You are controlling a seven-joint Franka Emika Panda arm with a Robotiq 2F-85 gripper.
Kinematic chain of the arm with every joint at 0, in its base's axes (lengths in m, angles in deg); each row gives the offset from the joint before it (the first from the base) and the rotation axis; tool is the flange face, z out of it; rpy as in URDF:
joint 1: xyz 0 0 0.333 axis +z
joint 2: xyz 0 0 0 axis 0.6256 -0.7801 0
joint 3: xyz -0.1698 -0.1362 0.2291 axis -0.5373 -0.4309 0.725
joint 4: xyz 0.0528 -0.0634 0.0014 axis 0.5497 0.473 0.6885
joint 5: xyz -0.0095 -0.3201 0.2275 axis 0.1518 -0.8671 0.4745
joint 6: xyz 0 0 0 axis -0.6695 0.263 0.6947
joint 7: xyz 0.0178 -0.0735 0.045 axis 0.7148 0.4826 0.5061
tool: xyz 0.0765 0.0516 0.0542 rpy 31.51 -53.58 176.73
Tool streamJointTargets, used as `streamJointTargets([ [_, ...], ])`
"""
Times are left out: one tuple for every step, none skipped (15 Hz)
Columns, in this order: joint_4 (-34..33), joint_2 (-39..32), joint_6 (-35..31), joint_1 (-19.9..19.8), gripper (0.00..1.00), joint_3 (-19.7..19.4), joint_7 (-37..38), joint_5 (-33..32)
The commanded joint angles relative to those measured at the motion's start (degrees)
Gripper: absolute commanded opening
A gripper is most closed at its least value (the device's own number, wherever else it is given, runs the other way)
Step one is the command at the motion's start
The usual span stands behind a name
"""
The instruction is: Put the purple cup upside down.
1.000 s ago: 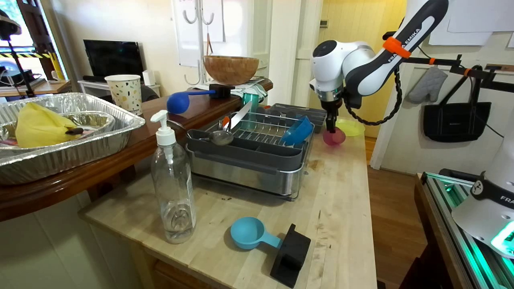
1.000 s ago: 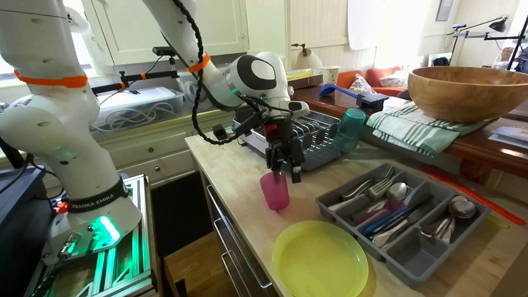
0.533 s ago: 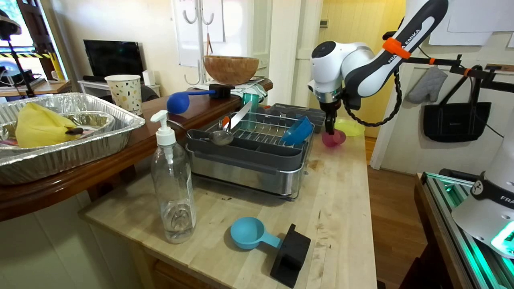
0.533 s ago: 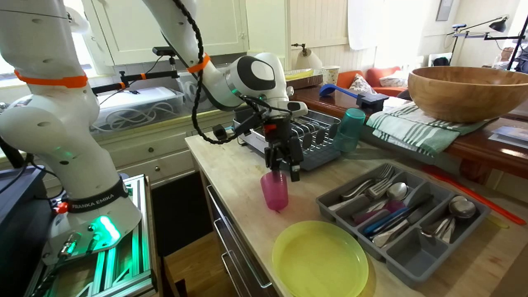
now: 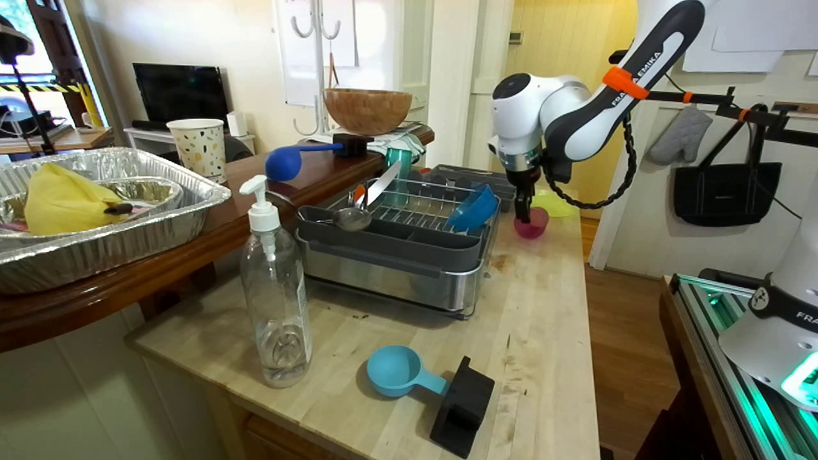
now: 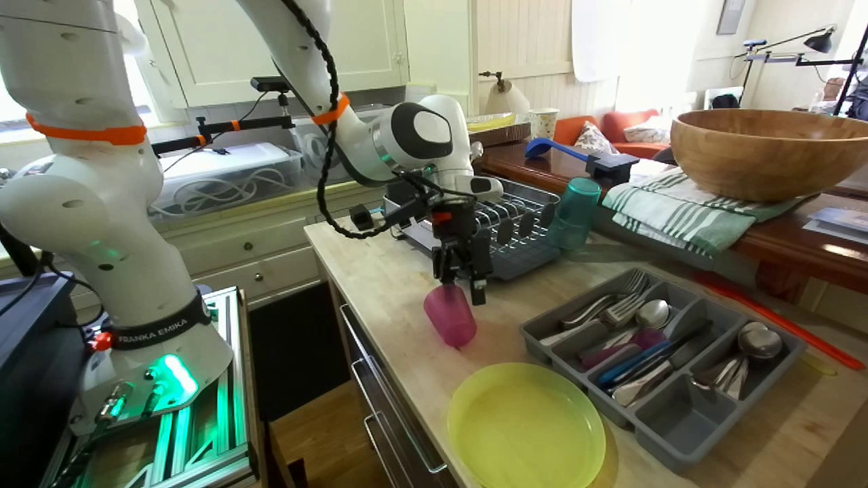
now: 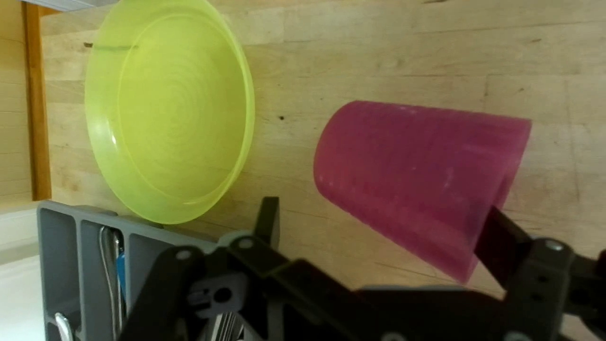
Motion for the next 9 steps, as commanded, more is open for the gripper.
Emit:
streamJointTargets([
  [0.4, -0.3, -5.3, -0.1, 1.00, -0.2, -0.2, 4.5],
  [0.7, -0.2, -7.3, -0.2, 1.00, -0.1, -0.7, 6.3],
  [1.0, 0.0, -9.5, -0.2, 1.00, -0.1, -0.7, 7.7],
  [1.2, 0.3, -11.2, -0.1, 1.00, -0.3, -0.6, 8.9],
  [1.4, 0.6, -12.8, 0.0, 1.00, -0.4, -0.6, 10.2],
  [1.7, 1.0, -13.1, 0.0, 1.00, -0.7, -0.5, 11.2],
  [2.1, 1.2, -13.7, -0.1, 1.00, -1.0, -0.8, 12.3],
  [2.5, 1.7, -13.6, -0.1, 1.00, -1.3, -0.9, 13.4],
  [3.0, 2.4, -13.1, -0.1, 1.00, -1.4, -1.2, 15.0],
])
